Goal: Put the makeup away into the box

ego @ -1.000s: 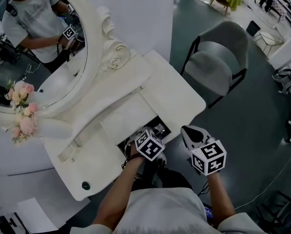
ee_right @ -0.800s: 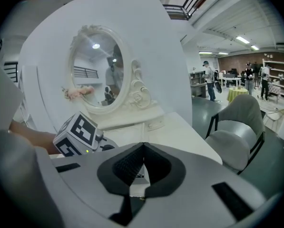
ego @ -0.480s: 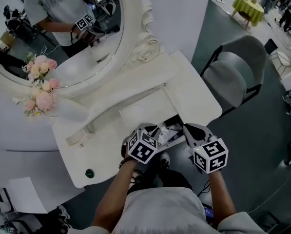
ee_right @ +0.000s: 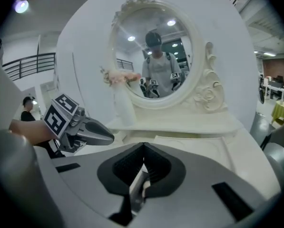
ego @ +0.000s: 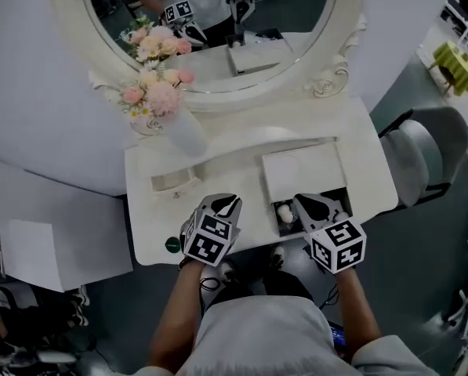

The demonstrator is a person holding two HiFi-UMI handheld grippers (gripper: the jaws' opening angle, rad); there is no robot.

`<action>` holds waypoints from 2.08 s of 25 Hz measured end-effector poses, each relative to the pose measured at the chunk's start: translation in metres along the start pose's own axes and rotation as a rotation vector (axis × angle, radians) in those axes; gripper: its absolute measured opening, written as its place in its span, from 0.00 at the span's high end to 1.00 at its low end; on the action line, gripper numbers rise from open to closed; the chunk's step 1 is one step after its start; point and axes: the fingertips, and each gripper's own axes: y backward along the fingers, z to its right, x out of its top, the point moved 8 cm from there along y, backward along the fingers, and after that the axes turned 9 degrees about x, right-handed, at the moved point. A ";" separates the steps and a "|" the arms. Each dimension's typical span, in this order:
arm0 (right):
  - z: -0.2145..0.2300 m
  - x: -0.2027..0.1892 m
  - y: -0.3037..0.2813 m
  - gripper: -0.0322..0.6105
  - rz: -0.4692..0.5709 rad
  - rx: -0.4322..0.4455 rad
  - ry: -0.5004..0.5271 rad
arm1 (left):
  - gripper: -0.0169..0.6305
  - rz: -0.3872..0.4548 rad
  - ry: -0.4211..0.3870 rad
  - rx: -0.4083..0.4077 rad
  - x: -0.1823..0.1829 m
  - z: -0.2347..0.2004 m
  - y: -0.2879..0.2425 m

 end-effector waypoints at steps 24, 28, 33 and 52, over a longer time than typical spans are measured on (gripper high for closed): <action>-0.178 0.022 -0.143 0.96 -0.139 0.248 0.171 | 0.73 -0.196 0.218 0.114 -0.208 -0.098 0.113; -0.188 0.016 -0.146 0.96 -0.152 0.241 0.164 | 0.70 -0.238 0.205 0.075 -0.229 -0.094 0.104; -0.194 0.006 -0.146 0.96 -0.164 0.217 0.148 | 0.66 -0.281 0.187 0.042 -0.248 -0.091 0.090; -0.198 -0.015 -0.127 0.96 -0.151 0.134 0.089 | 0.60 -0.340 0.055 -0.018 -0.264 -0.081 0.068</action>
